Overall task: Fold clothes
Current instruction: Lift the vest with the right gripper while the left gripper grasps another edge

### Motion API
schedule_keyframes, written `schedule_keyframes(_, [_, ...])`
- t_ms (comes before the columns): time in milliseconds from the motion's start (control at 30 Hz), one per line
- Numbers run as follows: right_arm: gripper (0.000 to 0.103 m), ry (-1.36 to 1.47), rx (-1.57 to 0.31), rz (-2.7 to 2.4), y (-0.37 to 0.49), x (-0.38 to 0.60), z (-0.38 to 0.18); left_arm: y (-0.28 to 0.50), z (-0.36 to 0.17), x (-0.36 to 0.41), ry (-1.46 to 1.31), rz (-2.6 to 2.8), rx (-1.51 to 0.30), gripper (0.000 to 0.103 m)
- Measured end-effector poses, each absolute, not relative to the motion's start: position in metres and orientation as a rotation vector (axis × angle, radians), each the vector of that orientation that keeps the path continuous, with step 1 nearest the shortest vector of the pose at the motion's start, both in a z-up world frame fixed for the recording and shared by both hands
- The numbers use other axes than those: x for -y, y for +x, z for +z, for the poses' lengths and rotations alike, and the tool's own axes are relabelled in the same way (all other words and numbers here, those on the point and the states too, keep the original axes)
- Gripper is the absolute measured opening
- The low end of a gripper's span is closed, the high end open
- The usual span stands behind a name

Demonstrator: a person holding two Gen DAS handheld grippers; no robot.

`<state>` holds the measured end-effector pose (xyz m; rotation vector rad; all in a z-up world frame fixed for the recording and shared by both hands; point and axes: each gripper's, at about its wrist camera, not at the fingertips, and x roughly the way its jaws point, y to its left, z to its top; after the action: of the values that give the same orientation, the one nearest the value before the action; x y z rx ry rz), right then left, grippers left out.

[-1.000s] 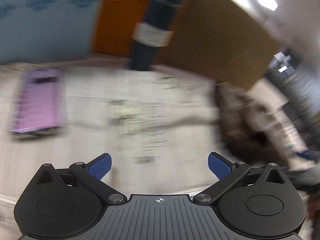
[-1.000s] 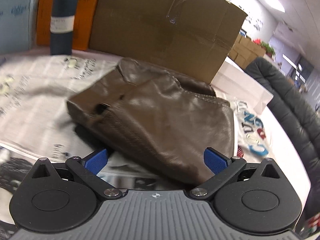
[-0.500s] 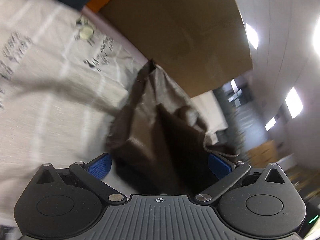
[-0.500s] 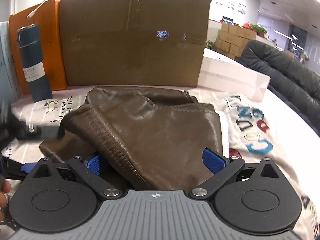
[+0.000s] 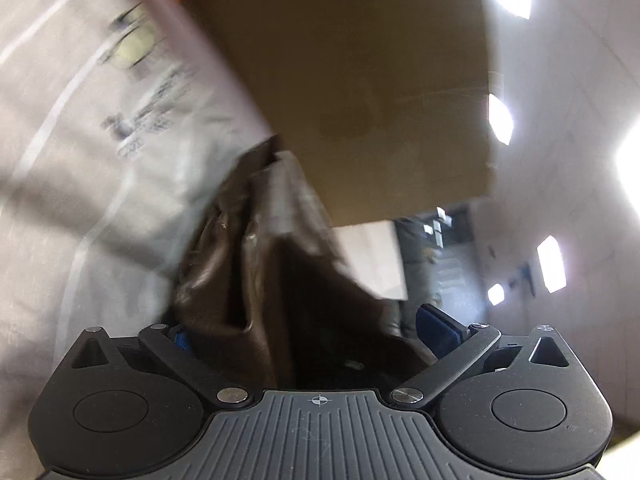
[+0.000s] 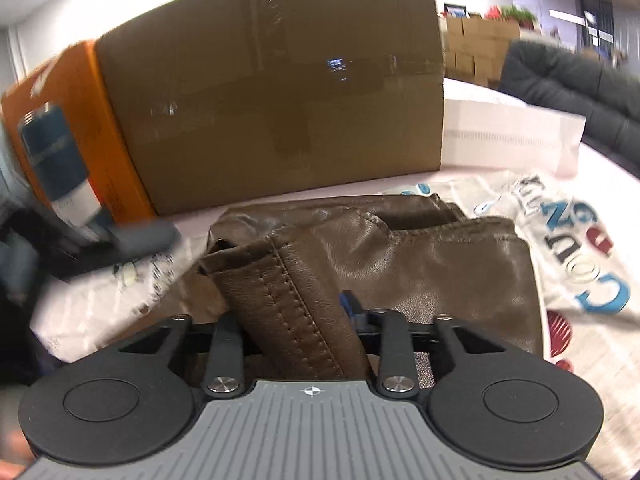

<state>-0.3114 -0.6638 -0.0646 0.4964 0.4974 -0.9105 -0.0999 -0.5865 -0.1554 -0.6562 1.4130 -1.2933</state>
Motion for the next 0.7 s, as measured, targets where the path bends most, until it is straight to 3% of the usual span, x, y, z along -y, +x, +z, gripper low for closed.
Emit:
schedule_keyframes(100, [0.018,0.518,-0.453,-0.938,-0.325,0.664,-0.055,-0.107,-0.165,0.593,-0.601,-1.252,-1.397,0.097])
schedule_keyframes(133, [0.017,0.521,-0.433,-0.951,-0.330,0.664,-0.050,-0.111,-0.163,0.596,-0.549,-1.259,-1.369,0.091])
schedule_keyframes(200, [0.017,0.524,-0.394,-0.970,-0.341,0.663,-0.040,-0.120,-0.154,0.601,-0.415,-1.243,-1.288,0.056])
schedule_keyframes(233, [0.016,0.525,-0.375,-0.978,-0.346,0.663,-0.034,-0.125,-0.149,0.604,-0.338,-1.231,-1.239,0.022])
schedule_keyframes(267, [0.014,0.524,-0.356,-0.984,-0.350,0.663,-0.029,-0.129,-0.144,0.606,-0.281,-1.231,-1.192,0.016])
schedule_keyframes(500, [0.008,0.491,-0.203,-0.933,-0.370,0.648,0.022,-0.148,-0.089,0.581,-0.236,-1.348,-0.916,0.009])
schedule_keyframes(700, [0.007,0.483,-0.107,-0.765,-0.364,0.611,0.062,-0.126,-0.040,0.484,-0.317,-1.332,-0.782,0.008])
